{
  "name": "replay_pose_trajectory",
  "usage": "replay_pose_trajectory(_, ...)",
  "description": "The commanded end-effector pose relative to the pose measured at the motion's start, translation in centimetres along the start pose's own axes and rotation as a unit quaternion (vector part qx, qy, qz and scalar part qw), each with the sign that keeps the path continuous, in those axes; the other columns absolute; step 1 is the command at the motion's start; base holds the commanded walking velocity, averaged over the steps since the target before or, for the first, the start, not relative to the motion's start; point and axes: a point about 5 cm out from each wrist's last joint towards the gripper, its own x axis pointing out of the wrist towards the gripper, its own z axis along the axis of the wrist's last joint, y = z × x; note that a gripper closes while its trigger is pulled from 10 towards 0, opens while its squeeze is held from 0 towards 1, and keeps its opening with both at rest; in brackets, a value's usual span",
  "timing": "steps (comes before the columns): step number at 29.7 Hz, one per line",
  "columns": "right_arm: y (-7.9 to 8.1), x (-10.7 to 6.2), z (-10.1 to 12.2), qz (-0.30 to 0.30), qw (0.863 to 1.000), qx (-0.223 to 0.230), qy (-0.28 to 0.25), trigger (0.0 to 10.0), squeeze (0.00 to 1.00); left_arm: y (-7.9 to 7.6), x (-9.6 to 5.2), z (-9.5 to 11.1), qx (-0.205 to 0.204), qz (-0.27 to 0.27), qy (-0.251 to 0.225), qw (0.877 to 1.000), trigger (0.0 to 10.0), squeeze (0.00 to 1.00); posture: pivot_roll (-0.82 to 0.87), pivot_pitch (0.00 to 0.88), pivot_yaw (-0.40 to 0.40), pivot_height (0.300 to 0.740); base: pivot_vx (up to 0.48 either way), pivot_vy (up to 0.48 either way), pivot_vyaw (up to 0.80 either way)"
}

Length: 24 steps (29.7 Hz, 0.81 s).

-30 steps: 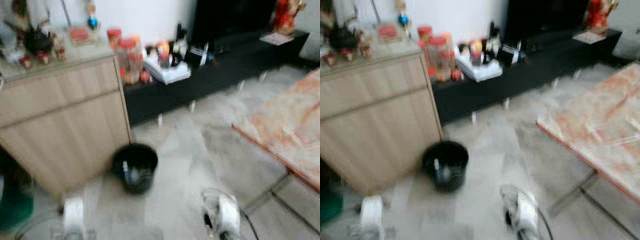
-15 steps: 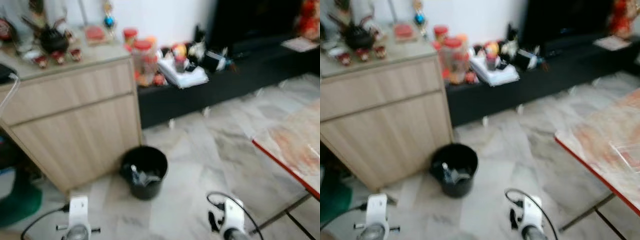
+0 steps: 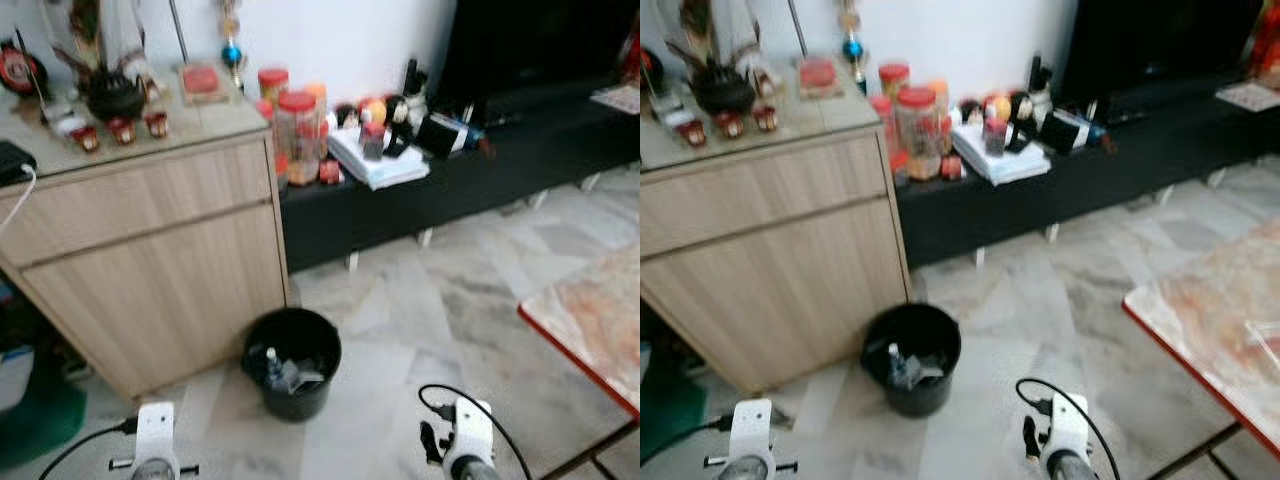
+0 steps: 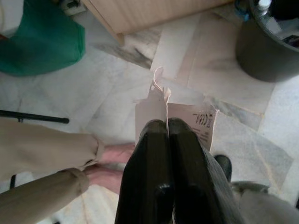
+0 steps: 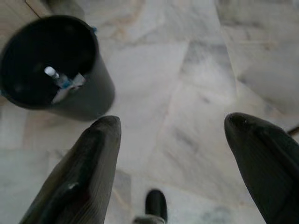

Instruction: Picking trash to rubbish bin

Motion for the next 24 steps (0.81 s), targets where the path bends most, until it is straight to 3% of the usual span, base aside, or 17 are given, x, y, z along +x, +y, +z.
replay_pose_trajectory(1,0.69,0.15,0.35,0.009,1.000,0.004,-0.006,10.0,0.00,0.65,0.10,0.12,0.002,0.007,-0.001,1.000,10.0,0.00,-0.02,0.017,-0.010,0.740,0.296,0.000,0.00)
replay_pose_trajectory(7,0.76,0.15,0.41,0.012,1.000,-0.014,-0.008,10.0,0.00,0.65,0.10,0.15,0.003,0.007,-0.002,1.000,10.0,0.00,-0.02,0.015,-0.009,0.740,0.299,0.000,0.00)
replay_pose_trajectory(13,0.76,0.14,0.37,0.014,1.000,-0.010,-0.008,10.0,0.00,0.62,0.11,0.18,0.004,0.006,-0.002,1.000,10.0,0.00,-0.02,0.015,-0.009,0.740,0.300,0.000,0.77)
replay_pose_trajectory(24,0.64,0.11,0.21,0.012,1.000,-0.003,-0.003,10.0,0.00,0.61,0.14,0.39,0.006,0.005,-0.004,1.000,10.0,0.00,-0.02,0.005,-0.009,0.740,0.299,0.000,0.00)
